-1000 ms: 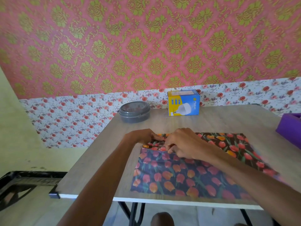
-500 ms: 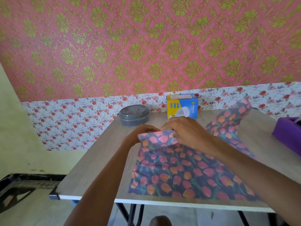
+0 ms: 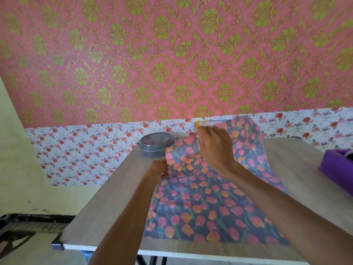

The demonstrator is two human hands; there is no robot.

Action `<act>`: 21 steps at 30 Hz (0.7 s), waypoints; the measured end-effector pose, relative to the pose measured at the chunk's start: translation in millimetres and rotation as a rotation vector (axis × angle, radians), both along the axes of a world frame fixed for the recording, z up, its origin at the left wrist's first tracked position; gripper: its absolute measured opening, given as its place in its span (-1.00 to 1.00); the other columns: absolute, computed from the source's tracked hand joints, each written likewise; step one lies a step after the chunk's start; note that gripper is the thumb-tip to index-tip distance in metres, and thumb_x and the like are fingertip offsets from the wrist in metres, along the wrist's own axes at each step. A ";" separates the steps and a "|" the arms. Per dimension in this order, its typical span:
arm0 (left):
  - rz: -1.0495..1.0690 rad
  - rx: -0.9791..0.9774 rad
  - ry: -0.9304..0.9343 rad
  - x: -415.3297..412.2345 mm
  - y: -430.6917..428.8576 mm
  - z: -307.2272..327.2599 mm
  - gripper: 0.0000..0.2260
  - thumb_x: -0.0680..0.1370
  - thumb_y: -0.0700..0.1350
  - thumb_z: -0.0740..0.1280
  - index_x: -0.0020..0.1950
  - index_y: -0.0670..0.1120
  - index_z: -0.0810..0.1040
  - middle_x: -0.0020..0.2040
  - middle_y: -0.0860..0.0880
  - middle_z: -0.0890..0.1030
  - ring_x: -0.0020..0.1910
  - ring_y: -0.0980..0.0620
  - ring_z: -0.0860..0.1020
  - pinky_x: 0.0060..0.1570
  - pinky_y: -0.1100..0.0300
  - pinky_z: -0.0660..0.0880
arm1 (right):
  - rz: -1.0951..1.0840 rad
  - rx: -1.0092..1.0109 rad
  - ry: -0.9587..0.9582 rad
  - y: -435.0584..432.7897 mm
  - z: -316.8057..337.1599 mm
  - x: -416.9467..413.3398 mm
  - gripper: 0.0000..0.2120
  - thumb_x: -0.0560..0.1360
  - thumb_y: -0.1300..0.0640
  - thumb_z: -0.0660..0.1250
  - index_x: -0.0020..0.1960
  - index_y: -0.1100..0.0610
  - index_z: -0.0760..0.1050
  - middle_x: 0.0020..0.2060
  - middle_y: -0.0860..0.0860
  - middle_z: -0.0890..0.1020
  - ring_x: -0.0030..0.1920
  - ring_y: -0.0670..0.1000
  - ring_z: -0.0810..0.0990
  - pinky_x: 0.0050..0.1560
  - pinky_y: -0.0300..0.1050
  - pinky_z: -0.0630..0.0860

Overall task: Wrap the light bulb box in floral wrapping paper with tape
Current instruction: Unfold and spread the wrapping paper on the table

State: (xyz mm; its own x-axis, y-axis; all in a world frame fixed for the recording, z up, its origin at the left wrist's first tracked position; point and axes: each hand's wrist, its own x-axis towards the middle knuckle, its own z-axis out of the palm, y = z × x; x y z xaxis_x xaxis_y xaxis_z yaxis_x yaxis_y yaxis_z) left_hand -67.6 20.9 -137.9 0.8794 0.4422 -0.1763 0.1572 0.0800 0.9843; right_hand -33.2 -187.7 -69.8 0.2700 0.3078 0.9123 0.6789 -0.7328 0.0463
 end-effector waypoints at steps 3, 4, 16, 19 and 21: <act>0.034 -0.007 -0.083 2.2 2.7 -2.1 -0.67 0.53 -0.56 0.10 -0.28 -0.26 0.49 -0.59 -0.09 0.52 -0.68 0.06 0.48 -0.61 0.24 0.47 | 0.094 0.070 0.132 0.0 -13.3 0.8 -0.91 0.53 0.28 0.25 -0.15 0.14 0.42 -0.57 -0.06 0.33 -0.58 0.00 0.31 -0.44 -0.18 0.30; 0.037 -0.028 -0.104 3.5 3.5 -3.4 -0.69 0.52 -0.57 0.10 -0.28 -0.29 0.48 -0.59 -0.14 0.51 -0.67 0.00 0.49 -0.61 0.19 0.48 | 0.127 0.042 0.207 0.4 -19.8 2.9 -0.91 0.54 0.26 0.23 -0.13 0.13 0.39 -0.54 -0.05 0.39 -0.57 -0.01 0.36 -0.46 -0.19 0.29; 0.206 0.318 -0.121 30.0 12.6 -14.2 -0.86 0.38 -0.35 0.27 -0.21 -0.25 0.63 -0.28 -0.24 0.62 -0.30 -0.05 0.50 -0.22 0.12 0.42 | -0.038 -0.633 0.910 -23.8 -123.6 10.1 -0.35 0.57 -0.36 -0.15 0.59 -0.13 -0.02 0.59 -0.07 0.00 0.57 0.04 -0.03 0.47 0.16 -0.01; 0.521 0.267 -0.149 24.8 2.5 -4.3 -0.83 0.57 -0.33 0.24 0.10 -0.22 0.57 0.00 -0.19 0.61 -0.01 -0.13 0.57 -0.07 0.07 0.45 | -0.061 -0.586 0.912 -30.1 -125.4 2.1 -0.10 0.33 -0.48 -0.43 0.58 -0.16 -0.03 0.59 -0.07 -0.01 0.57 0.04 -0.03 0.47 0.18 -0.03; 0.724 0.418 -0.157 19.5 -9.5 -1.0 -0.78 0.53 -0.34 0.24 0.17 -0.24 0.49 0.10 -0.19 0.55 0.07 -0.16 0.53 0.02 -0.01 0.43 | -0.063 -0.586 0.907 -34.3 -127.3 -3.2 0.05 0.21 -0.55 -0.56 0.58 -0.17 -0.04 0.59 -0.08 -0.01 0.57 0.04 -0.03 0.47 0.18 -0.03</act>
